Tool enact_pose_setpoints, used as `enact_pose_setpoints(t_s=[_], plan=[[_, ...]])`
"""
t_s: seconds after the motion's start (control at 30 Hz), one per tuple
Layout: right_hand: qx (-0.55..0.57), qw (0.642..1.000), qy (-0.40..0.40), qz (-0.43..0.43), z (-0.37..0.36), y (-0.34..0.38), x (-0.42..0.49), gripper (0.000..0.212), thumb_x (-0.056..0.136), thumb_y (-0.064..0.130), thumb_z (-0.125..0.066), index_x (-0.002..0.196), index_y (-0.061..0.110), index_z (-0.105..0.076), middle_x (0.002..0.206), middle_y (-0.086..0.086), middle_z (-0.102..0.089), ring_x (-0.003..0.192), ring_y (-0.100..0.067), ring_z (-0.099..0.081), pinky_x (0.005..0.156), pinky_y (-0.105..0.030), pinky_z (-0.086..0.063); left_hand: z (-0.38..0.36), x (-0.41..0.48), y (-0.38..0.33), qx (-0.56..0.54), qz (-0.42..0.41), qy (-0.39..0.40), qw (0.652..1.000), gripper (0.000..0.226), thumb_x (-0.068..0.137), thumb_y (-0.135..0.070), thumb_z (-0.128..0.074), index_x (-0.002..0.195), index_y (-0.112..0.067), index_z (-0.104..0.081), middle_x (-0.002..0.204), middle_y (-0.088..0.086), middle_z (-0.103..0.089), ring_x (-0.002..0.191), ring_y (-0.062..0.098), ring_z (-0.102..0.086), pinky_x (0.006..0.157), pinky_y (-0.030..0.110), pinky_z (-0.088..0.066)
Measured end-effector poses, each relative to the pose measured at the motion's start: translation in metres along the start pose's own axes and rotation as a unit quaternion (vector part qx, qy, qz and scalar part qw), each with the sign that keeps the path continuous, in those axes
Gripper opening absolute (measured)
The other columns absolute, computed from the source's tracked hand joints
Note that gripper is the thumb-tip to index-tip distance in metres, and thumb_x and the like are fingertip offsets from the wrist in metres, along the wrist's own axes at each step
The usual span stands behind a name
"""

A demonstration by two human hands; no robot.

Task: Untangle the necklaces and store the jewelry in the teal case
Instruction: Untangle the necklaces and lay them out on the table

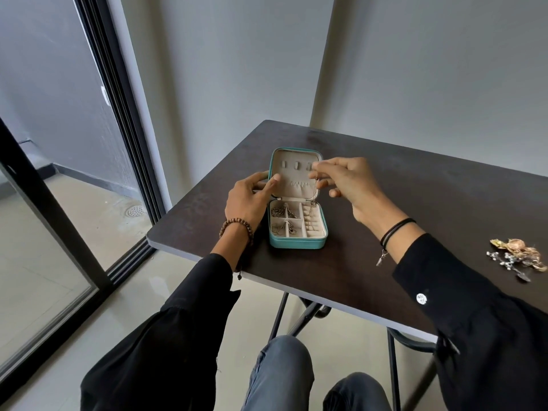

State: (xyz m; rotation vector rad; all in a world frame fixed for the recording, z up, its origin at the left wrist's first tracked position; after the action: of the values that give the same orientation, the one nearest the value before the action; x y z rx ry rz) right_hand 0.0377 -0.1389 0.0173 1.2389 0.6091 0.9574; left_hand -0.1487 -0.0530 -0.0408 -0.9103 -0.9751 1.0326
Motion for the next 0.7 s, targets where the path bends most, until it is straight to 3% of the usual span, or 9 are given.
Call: enact_pose_setpoints(t_s=[0.4, 0.57, 0.7], plan=[[0.034, 0.999, -0.018, 0.025, -0.008, 0.013, 0.012, 0.013, 0.098, 0.015, -0.066, 0.105, 0.009, -0.075, 0.103, -0.006, -0.077, 0.061, -0.011, -0.065, 0.045, -0.017, -0.039, 0.000, 0.002, 0.003, -0.027, 0.003, -0.003, 1.000, 0.034, 0.087, -0.056, -0.066, 0.112, -0.033, -0.073, 0.090, -0.014, -0.076, 0.086, 0.008, -0.072, 0.081, 0.043, -0.061], [0.058, 0.998, -0.015, 0.014, -0.004, 0.012, 0.004, 0.012, 0.095, 0.018, -0.070, 0.100, 0.011, -0.077, 0.098, -0.005, -0.077, 0.064, -0.009, -0.059, 0.047, -0.018, -0.038, 0.000, 0.001, 0.004, -0.022, 0.000, -0.002, 1.000, 0.035, 0.088, -0.054, -0.065, 0.112, -0.030, -0.074, 0.097, -0.011, -0.075, 0.088, 0.010, -0.071, 0.081, 0.043, -0.061], [0.048, 0.999, -0.009, 0.007, 0.002, 0.014, -0.008, 0.013, 0.093, 0.022, -0.072, 0.100, 0.013, -0.079, 0.094, 0.000, -0.075, 0.069, -0.010, -0.057, 0.050, -0.018, -0.040, 0.005, -0.003, 0.002, -0.035, -0.001, -0.018, 0.999, 0.035, 0.086, -0.050, -0.069, 0.114, -0.029, -0.072, 0.104, -0.011, -0.074, 0.078, 0.012, -0.071, 0.077, 0.043, -0.061]])
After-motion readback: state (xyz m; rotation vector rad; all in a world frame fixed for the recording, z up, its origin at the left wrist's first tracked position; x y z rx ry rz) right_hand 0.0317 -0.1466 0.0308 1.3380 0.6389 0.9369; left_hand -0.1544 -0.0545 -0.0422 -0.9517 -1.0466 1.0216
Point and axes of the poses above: each hand's wrist, its own x-axis towards the middle knuckle, its own z-axis out of the back of the hand, y = z × x, the point moved 6 cm from there along x, towards the middle knuckle
